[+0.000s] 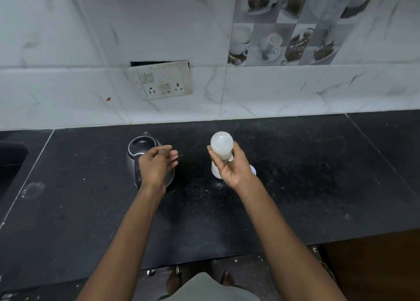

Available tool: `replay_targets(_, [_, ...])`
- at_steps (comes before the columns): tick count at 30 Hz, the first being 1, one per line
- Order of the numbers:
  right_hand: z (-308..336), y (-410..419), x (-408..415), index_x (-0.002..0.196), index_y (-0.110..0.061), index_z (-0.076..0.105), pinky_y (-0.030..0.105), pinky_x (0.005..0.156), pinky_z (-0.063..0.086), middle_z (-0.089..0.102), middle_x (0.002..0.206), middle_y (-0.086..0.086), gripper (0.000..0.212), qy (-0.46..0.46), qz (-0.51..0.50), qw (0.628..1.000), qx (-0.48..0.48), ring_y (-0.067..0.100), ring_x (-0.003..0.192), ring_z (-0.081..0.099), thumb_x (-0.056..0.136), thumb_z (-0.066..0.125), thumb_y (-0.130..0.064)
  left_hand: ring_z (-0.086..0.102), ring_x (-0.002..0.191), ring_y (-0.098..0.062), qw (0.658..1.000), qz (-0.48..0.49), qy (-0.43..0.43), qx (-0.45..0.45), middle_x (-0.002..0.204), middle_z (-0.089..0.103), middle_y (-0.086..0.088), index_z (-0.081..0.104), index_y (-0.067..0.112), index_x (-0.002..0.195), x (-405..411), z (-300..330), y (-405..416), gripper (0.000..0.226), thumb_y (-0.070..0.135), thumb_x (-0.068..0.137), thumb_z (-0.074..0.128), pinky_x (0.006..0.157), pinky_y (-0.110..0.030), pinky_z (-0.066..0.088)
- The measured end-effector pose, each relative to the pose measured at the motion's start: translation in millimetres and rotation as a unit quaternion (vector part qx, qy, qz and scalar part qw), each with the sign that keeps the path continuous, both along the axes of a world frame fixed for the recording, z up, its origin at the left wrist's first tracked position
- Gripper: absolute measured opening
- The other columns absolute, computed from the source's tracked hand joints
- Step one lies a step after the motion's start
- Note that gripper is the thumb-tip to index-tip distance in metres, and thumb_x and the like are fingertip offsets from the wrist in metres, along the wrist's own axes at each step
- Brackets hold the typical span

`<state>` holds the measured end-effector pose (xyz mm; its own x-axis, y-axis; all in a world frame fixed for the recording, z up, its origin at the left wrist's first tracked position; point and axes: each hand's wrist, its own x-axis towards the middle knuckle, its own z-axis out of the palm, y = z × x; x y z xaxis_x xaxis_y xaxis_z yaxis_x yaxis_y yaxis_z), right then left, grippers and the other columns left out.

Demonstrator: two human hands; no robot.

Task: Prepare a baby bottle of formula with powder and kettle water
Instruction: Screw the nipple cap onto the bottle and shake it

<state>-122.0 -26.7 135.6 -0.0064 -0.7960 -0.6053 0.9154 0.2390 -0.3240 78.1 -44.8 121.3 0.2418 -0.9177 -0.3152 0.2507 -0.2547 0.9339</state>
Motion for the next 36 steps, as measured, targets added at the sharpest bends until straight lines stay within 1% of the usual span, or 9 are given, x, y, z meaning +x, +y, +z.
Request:
replay_targets(8, [-13.8,8.3,4.9,0.142,0.0,0.054,0.047,0.065,0.066,0.063,0.135,0.025,0.063,-0.014,-0.004,0.999,0.029,0.04,0.104,0.073,0.093,0.078,-0.029,0.074,0.082,-0.02,1.0,-0.001,0.002,0.001,0.089,0.074,-0.013,0.071,0.004,0.101,-1.0,-1.3,2.2,0.015,0.004,0.104,0.057,0.08,-0.035,0.063])
replay_targets(11, [-5.4,18.3,8.4,0.142,-0.006,0.053,0.05,0.08,0.065,0.067,0.129,0.018,0.056,0.115,0.088,0.988,-0.058,0.031,0.106,0.074,0.095,0.075,-0.026,0.073,0.081,-0.02,1.0,-0.002,0.005,0.003,0.088,0.074,-0.012,0.071,0.004,0.1,-1.8,-0.1,2.2,0.015,0.004,0.104,0.057,0.081,-0.035,0.062])
replay_targets(14, [3.1,25.9,6.3,0.147,-0.023,0.047,0.057,0.099,0.056,0.067,0.127,0.027,0.062,0.238,0.183,0.932,-0.202,0.038,0.113,0.071,0.095,0.069,0.002,0.073,0.079,-0.018,1.0,0.002,0.005,0.008,0.086,0.075,-0.01,0.071,0.002,0.103,-1.9,0.0,1.9,0.015,0.004,0.105,0.056,0.078,-0.033,0.062])
replay_targets(19, [5.8,20.6,13.0,0.15,-0.017,0.04,0.058,0.097,0.058,0.071,0.118,0.024,0.064,0.198,0.123,0.951,-0.201,0.047,0.122,0.065,0.094,0.069,-0.003,0.073,0.078,-0.018,1.0,-0.002,0.007,0.006,0.085,0.074,-0.01,0.07,-0.001,0.107,-2.6,0.6,3.1,0.016,0.004,0.105,0.055,0.073,-0.03,0.062])
replay_targets(24, [9.0,17.0,8.7,0.148,-0.012,0.04,0.047,0.083,0.064,0.063,0.131,0.028,0.062,0.227,0.058,0.955,-0.181,0.034,0.114,0.069,0.095,0.07,-0.004,0.073,0.079,-0.019,1.0,-0.001,0.009,0.006,0.086,0.075,-0.012,0.071,0.0,0.105,-1.4,0.3,1.2,0.015,0.004,0.105,0.056,0.075,-0.031,0.062])
replay_targets(28, [11.4,22.3,1.0,0.147,-0.027,0.043,0.052,0.094,0.06,0.065,0.13,0.028,0.078,0.393,0.244,0.844,-0.27,0.036,0.118,0.07,0.086,0.076,0.009,0.073,0.082,-0.022,1.0,-0.001,0.001,0.011,0.088,0.074,-0.014,0.071,0.003,0.1,-1.5,-0.7,0.7,0.016,0.004,0.105,0.056,0.073,-0.031,0.061])
replay_targets(31, [8.7,24.4,4.8,0.143,-0.032,0.044,0.046,0.086,0.063,0.063,0.131,0.026,0.072,0.396,0.158,0.874,-0.232,0.026,0.112,0.072,0.088,0.078,0.0,0.074,0.082,-0.021,1.0,-0.002,0.001,0.007,0.089,0.075,-0.014,0.071,0.002,0.103,-3.8,3.1,-0.9,0.016,0.004,0.105,0.056,0.075,-0.031,0.061])
replay_targets(34, [6.5,25.3,6.8,0.144,-0.031,0.043,0.027,0.077,0.06,0.064,0.123,0.006,0.075,0.475,0.232,0.811,-0.25,0.004,0.099,0.07,0.085,0.083,-0.005,0.074,0.083,-0.021,1.0,-0.01,-0.007,0.004,0.089,0.075,-0.013,0.071,0.003,0.103,-3.5,4.3,0.2,0.017,0.004,0.105,0.055,0.077,-0.032,0.062])
replay_targets(36, [4.1,25.1,9.3,0.143,-0.03,0.046,0.027,0.077,0.06,0.067,0.119,0.002,0.076,0.466,0.235,0.816,-0.249,0.007,0.099,0.072,0.083,0.084,-0.003,0.073,0.084,-0.022,1.0,-0.011,-0.007,0.006,0.09,0.075,-0.013,0.071,0.005,0.1,-3.6,6.6,-1.2,0.018,0.004,0.105,0.055,0.077,-0.032,0.062])
